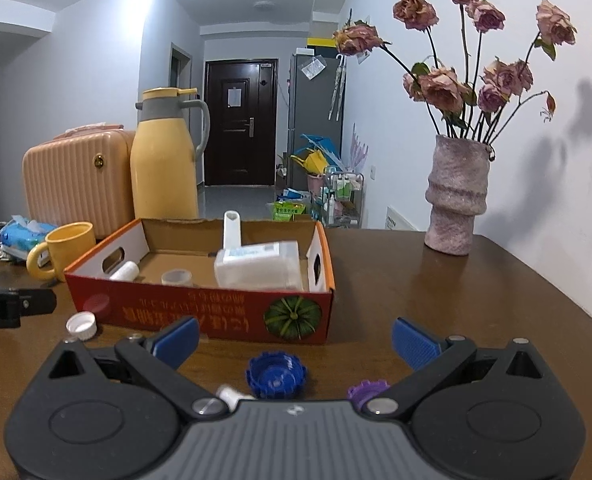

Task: Organize rigid objects
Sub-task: 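Withdraw both tools and move the right gripper to the green spray bottle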

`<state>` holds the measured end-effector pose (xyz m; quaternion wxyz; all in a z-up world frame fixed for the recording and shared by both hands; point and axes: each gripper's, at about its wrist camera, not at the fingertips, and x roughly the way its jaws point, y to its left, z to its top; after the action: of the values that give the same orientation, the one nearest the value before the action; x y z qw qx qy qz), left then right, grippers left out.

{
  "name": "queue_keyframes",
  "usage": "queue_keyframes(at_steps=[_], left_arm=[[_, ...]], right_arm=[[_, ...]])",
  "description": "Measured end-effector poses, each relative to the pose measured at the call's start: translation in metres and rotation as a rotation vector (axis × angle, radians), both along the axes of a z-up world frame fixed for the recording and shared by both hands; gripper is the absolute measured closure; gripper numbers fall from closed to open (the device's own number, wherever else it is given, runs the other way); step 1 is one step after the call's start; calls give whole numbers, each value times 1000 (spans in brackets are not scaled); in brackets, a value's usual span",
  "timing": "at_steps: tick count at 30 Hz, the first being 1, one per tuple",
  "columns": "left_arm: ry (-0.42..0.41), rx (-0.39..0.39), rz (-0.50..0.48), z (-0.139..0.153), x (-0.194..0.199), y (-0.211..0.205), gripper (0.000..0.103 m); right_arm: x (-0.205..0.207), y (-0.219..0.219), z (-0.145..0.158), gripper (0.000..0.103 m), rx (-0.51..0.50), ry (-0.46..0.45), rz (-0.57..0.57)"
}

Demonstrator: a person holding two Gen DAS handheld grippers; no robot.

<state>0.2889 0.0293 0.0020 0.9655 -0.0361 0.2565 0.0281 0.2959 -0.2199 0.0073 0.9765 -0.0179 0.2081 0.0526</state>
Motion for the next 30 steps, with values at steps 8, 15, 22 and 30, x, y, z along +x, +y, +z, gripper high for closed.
queue_keyframes(at_steps=[8,15,22,30], left_arm=[[37,7,-14,-20,-11,-1,0],[55,17,-25,-35,-14,0,0],[71,16,-41,-41,-14,-2,0],[82,13,-49,-44,-14,-3,0]], right_arm=[[-15,-10,-21,0,-37,56,6],[-16,-13,-42,8,-91,126,53],[12,-11,-61,39,-106,231,164],[43,-23,-73,64,-39,310,280]])
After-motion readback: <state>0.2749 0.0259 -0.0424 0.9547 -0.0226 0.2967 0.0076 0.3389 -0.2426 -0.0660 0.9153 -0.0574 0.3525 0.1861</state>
